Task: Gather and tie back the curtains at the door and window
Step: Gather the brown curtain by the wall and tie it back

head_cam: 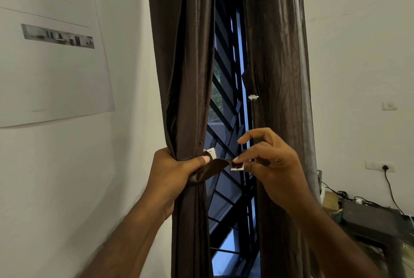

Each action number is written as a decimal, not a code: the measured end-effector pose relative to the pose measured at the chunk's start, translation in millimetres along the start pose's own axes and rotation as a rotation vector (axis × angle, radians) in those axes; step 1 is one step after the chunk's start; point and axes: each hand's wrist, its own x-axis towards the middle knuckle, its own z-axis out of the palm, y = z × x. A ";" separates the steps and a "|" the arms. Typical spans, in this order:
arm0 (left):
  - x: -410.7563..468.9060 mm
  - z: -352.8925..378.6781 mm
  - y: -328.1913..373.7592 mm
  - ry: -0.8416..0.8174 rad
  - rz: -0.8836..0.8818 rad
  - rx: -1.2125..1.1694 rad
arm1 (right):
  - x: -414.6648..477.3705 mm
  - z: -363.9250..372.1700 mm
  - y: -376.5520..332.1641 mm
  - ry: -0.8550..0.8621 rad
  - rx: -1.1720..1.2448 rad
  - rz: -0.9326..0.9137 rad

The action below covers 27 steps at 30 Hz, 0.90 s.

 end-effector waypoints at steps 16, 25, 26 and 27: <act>-5.0 2.7 5.1 -0.089 -0.061 -0.064 | 14.6 14.3 3.0 -0.126 0.095 -0.094; -5.2 10.8 0.9 -0.016 -0.049 -0.047 | 14.3 19.1 -5.3 -0.041 0.538 0.489; -4.9 11.5 0.3 -0.013 -0.037 -0.042 | 15.4 18.4 -5.6 -0.064 0.569 0.574; -5.0 12.2 0.3 -0.018 -0.022 -0.039 | 16.0 17.7 -5.5 -0.087 0.600 0.646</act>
